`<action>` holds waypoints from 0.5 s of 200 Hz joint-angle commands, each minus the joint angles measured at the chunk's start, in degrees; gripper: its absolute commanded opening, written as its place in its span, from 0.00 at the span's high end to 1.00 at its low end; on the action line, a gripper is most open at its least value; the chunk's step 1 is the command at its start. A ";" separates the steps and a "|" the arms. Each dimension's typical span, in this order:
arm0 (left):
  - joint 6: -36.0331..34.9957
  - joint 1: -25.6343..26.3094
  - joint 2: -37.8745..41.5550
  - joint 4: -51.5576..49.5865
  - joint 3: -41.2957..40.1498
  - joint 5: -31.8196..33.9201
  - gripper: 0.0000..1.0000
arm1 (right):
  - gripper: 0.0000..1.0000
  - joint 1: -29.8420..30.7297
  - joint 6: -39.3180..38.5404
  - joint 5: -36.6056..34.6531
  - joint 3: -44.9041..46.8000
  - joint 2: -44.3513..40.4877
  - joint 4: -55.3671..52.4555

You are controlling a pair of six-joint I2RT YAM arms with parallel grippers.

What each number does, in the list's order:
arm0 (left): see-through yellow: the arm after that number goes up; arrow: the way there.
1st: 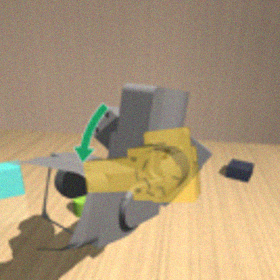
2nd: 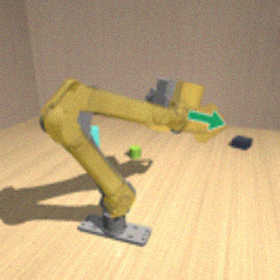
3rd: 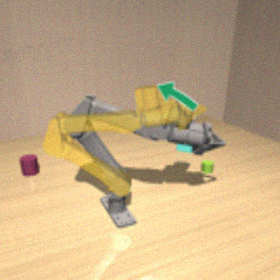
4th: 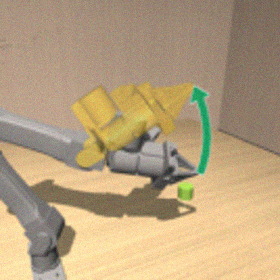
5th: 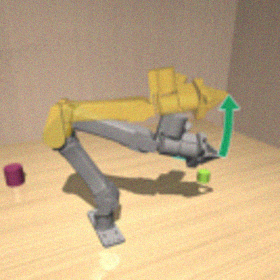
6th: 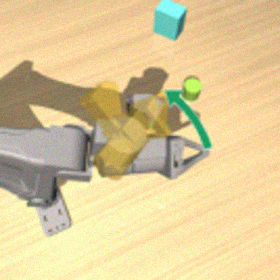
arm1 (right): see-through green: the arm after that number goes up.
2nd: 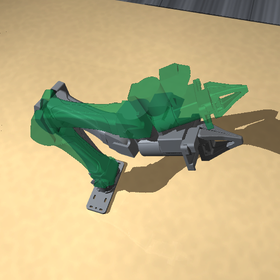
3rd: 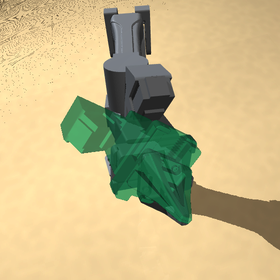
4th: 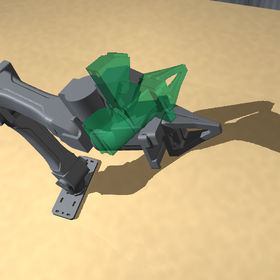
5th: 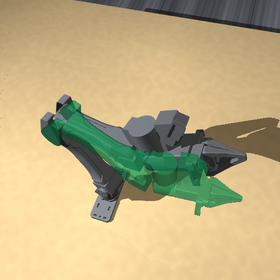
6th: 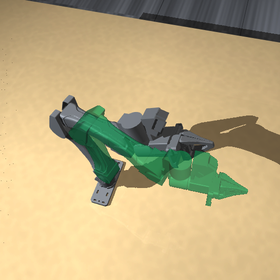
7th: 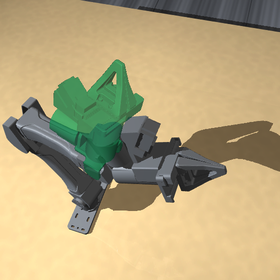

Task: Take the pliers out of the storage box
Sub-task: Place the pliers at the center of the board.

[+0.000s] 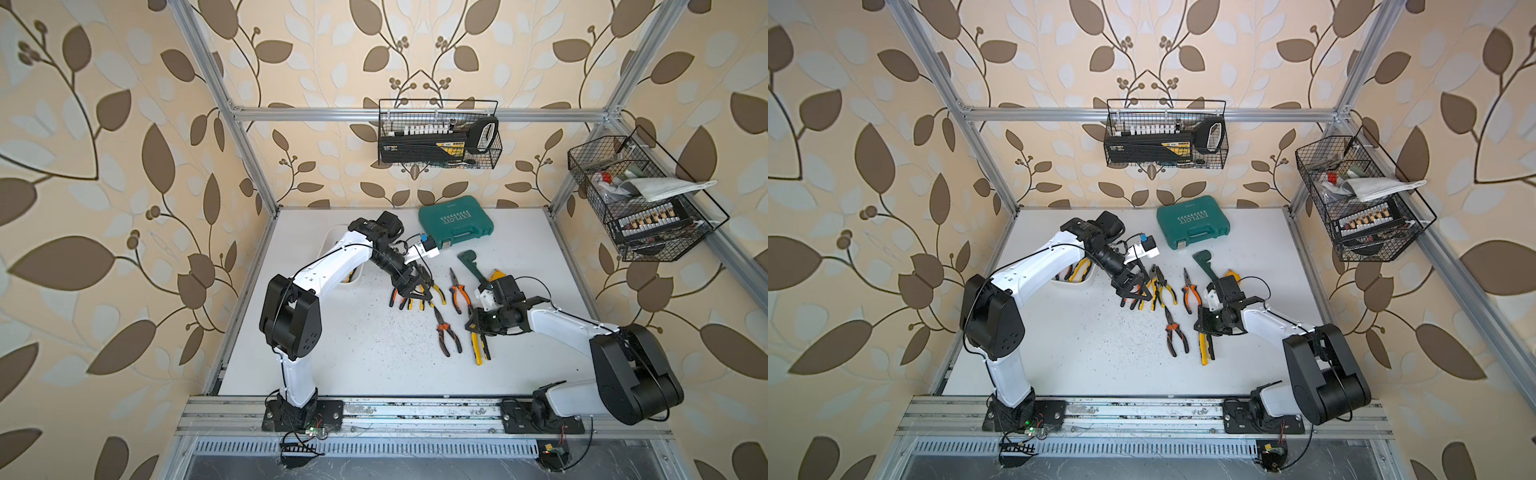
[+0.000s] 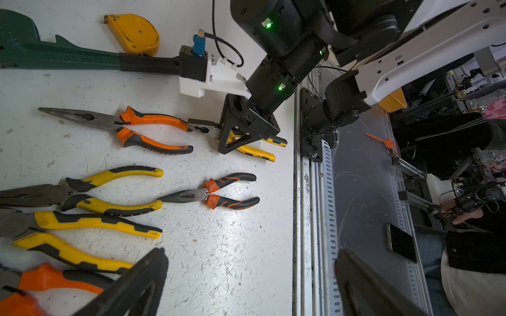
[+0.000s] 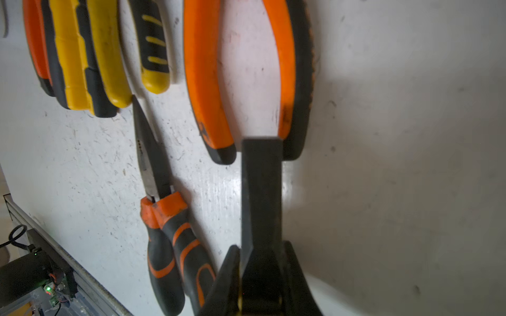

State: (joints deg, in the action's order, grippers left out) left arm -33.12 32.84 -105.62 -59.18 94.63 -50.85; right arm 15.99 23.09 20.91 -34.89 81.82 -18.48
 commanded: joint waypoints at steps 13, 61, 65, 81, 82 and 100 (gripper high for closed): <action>-1.73 -0.35 2.79 -1.03 -0.49 -0.71 0.01 | 0.89 0.14 0.05 2.28 -0.76 3.77 0.93; -1.58 -0.44 2.85 -1.03 -0.45 -0.04 0.01 | 0.67 0.10 0.73 2.34 -2.01 2.54 -2.96; -1.59 -0.49 2.83 -1.03 -0.45 -0.04 0.01 | 0.65 0.10 0.88 2.26 -2.00 1.99 -3.17; -1.59 -0.47 2.79 -0.94 -0.28 -0.04 0.01 | 0.55 0.10 1.42 1.12 -1.78 -0.69 -4.06; -1.59 -0.44 2.79 -0.94 -0.26 -0.04 0.01 | 0.55 0.10 1.43 1.05 -1.77 -0.87 -4.08; -1.48 -0.48 2.66 -0.77 0.03 -0.20 0.01 | 0.55 0.10 1.55 0.32 -1.84 -2.94 -5.07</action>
State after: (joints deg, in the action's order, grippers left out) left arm -33.21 32.60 -105.62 -59.20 94.52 -50.48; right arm 16.03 24.12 22.79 -36.53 81.67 -19.81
